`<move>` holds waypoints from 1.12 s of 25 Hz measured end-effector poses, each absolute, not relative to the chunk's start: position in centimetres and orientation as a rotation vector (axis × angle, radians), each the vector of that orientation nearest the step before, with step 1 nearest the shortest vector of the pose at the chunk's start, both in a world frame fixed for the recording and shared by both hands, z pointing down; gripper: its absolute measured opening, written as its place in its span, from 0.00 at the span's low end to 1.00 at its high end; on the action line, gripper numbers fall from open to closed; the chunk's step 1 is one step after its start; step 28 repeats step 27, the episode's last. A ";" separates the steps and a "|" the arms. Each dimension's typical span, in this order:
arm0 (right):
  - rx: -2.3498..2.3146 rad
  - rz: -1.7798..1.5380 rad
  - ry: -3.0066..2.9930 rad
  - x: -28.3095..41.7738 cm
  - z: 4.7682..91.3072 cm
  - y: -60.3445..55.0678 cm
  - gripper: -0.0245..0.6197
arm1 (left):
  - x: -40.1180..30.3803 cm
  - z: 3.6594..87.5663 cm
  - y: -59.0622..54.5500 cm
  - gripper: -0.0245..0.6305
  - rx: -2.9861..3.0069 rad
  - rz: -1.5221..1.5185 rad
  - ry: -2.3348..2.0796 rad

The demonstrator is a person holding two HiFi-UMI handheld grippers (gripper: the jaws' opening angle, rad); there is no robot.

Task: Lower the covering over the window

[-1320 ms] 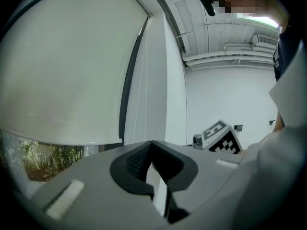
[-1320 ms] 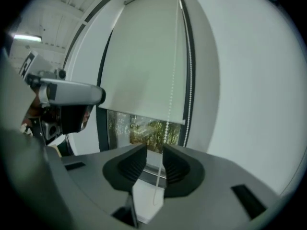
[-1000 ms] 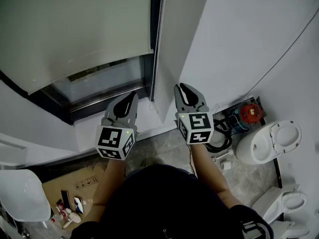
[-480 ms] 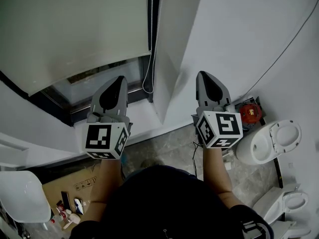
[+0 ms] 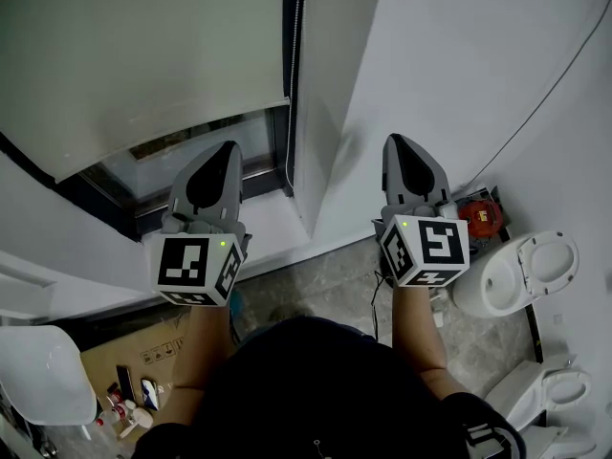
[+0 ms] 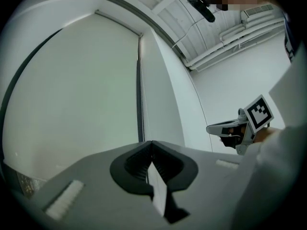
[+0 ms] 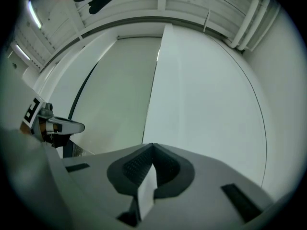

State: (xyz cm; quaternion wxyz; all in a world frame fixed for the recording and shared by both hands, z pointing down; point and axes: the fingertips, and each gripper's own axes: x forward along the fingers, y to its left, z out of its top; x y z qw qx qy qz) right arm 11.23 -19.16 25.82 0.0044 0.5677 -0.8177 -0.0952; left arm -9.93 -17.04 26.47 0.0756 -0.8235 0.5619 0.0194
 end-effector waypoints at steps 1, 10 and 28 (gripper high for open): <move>1.772 -0.306 -2.560 11.1 25.9 -19.1 0.06 | -9.8 26.6 -17.0 0.05 -2.471 0.054 1.684; 1.714 -0.322 -2.594 10.9 26.0 -19.0 0.06 | -8.9 26.8 -16.6 0.05 -2.460 0.032 1.696; 1.597 -0.325 -2.693 11.7 27.6 -17.4 0.06 | -6.4 28.6 -14.0 0.05 -2.417 0.019 1.754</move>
